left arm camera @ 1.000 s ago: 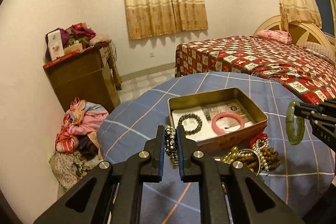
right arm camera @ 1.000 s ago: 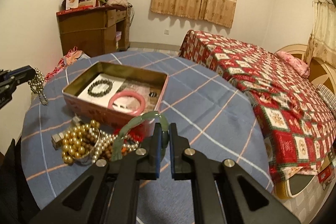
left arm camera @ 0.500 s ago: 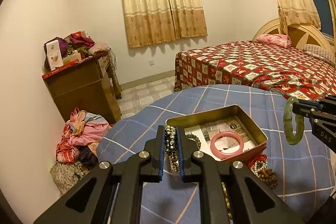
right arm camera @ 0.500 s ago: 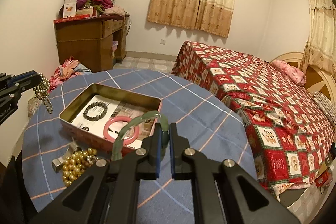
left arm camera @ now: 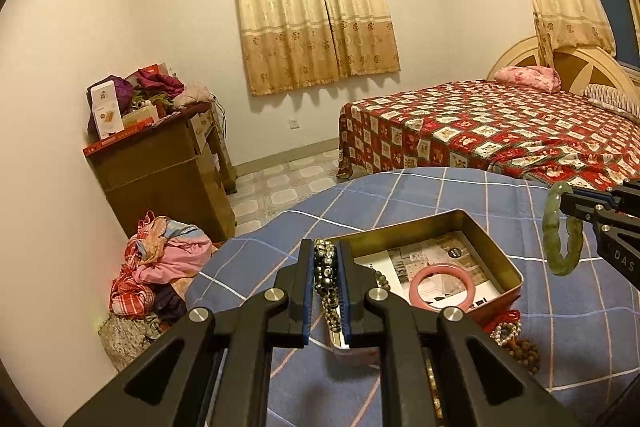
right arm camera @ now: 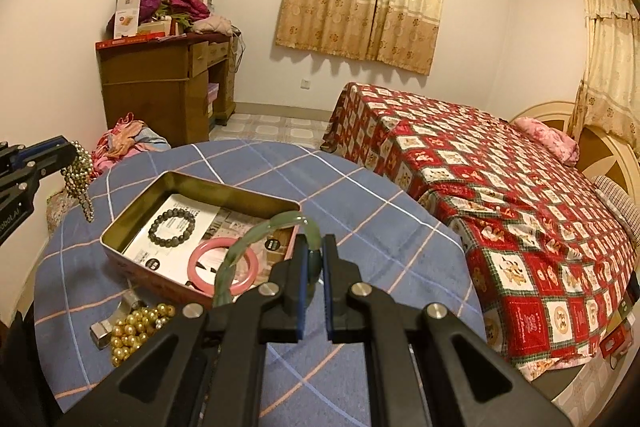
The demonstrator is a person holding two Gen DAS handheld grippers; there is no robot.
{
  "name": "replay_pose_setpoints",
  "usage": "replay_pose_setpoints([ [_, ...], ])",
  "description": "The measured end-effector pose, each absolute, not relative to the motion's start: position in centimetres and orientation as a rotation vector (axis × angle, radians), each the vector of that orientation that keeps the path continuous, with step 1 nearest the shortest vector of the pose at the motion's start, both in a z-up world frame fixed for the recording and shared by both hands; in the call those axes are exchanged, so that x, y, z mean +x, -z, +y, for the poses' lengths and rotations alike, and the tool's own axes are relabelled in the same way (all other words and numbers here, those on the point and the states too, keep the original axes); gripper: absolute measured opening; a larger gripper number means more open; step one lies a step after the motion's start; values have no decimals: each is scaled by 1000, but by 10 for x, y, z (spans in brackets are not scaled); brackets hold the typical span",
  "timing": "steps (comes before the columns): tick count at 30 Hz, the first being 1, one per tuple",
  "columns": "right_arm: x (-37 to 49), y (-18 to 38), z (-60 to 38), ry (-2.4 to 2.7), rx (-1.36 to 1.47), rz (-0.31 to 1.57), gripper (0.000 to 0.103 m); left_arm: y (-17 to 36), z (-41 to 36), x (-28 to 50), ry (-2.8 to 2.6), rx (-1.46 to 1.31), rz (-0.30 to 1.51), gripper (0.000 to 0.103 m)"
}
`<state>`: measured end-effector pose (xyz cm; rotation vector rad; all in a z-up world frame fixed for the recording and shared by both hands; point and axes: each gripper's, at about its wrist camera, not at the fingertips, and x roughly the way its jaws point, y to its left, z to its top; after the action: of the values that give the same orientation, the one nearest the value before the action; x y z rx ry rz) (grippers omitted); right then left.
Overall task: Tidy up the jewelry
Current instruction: 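Carry both held items over the tin and open both tools to drop them inside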
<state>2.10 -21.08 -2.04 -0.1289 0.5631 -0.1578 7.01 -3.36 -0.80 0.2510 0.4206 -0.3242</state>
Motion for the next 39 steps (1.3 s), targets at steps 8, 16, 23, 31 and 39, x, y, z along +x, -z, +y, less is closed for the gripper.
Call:
replay_pose_setpoints([
  [8, 28, 20, -208, 158, -132, 560, 8, 10, -37, 73, 319, 257, 411, 10],
  [16, 40, 20, -203, 149, -150, 566, 8, 14, -47, 87, 317, 291, 418, 10],
  [23, 58, 24, -200, 136, -166, 593, 8, 23, -56, 106, 314, 316, 450, 10],
  [31, 84, 34, -192, 116, -198, 633, 8, 39, -67, 129, 324, 338, 498, 10],
  [39, 104, 54, -181, 97, -247, 696, 8, 60, -71, 146, 322, 378, 550, 10],
])
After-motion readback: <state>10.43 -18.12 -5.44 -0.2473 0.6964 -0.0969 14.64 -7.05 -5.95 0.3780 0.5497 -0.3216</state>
